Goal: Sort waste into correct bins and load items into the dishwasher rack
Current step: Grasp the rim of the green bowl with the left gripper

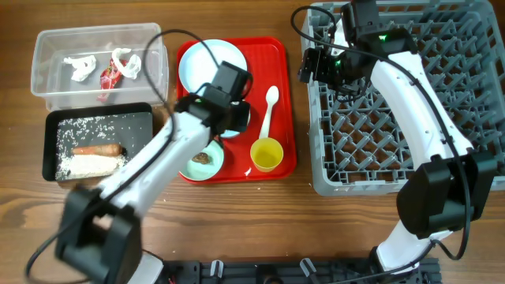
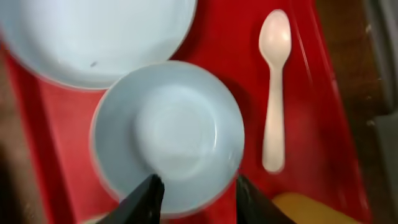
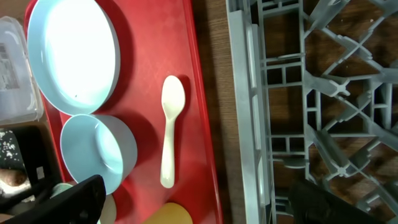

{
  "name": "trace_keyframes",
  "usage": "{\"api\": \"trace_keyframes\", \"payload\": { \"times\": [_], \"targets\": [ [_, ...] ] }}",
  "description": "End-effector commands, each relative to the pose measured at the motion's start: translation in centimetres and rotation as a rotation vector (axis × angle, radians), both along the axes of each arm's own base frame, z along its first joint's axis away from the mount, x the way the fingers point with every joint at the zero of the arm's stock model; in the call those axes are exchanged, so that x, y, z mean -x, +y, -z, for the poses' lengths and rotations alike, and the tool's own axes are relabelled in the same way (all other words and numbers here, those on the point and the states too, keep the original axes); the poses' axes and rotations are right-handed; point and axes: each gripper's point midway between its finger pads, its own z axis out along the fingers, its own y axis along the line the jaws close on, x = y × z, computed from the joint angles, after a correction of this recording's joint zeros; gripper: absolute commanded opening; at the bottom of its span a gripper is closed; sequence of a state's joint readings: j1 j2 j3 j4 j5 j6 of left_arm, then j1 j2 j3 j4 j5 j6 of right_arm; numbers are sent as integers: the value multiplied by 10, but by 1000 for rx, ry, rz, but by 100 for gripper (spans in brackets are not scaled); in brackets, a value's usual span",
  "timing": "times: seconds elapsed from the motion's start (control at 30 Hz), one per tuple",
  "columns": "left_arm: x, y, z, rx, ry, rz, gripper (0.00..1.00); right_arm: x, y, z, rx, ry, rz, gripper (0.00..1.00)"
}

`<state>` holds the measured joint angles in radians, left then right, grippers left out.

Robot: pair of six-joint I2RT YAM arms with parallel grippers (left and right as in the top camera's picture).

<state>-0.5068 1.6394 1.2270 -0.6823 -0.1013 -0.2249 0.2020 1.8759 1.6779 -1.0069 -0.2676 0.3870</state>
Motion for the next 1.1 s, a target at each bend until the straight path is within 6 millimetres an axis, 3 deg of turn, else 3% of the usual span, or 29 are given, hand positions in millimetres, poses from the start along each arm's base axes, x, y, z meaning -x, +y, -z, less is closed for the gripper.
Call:
{"api": "trace_keyframes", "payload": {
  "times": [0.0,0.2,0.53,0.77,1.0,1.07],
  "targets": [
    [22,13,-21,53,52,-162,37,-1,-1,5,20,-1,-18,96],
    [64,18,26,-19,245,-157,36,-1,-1,4,20,-4,-18,97],
    [87,18,86,-36,286,-124,34,0,-1,5,20,1,-18,97],
    [89,19,100,-23,267,-122,30,0,-1,5,21,1,-18,97],
    [90,20,104,-21,263,-122,4,0,-1,5,21,1,-18,97],
    [90,19,104,-19,266,-121,4,0,-1,5,21,1,-18,97]
  ]
}}
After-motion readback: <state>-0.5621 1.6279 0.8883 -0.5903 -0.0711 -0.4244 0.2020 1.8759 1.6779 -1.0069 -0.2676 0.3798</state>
